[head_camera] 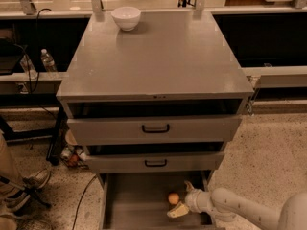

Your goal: Pick orange from bottom drawer and place on counter

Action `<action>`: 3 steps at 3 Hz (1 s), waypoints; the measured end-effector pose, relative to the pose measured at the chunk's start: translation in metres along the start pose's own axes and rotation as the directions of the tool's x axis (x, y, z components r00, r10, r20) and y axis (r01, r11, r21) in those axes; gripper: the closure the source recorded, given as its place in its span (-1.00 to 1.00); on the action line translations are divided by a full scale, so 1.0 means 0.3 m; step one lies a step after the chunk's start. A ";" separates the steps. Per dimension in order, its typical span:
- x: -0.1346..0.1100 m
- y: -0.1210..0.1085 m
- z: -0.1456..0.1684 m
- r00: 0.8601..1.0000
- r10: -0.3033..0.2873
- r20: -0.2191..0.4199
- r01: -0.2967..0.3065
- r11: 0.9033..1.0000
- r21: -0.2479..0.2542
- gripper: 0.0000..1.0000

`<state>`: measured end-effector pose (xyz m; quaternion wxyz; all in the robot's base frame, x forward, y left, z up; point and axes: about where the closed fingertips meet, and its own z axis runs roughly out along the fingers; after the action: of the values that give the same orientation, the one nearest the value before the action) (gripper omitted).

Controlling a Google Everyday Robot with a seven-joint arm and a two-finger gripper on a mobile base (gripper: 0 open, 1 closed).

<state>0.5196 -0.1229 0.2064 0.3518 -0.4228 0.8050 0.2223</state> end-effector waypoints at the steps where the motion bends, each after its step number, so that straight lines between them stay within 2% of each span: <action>1: 0.033 -0.006 0.061 1.000 0.001 -0.014 -0.001 1.000 0.011 -1.00; 2: 0.143 -0.030 0.129 0.999 0.027 -0.032 -0.027 1.000 0.016 -1.00; 3: 0.150 -0.016 0.150 0.999 0.028 -0.033 -0.028 1.000 0.000 -1.00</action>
Offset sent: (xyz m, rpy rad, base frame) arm 0.0116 -0.0051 -0.0510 -0.0498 0.0062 -0.0517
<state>0.5230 -0.1197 0.1429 0.3350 -0.4153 0.8165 0.2204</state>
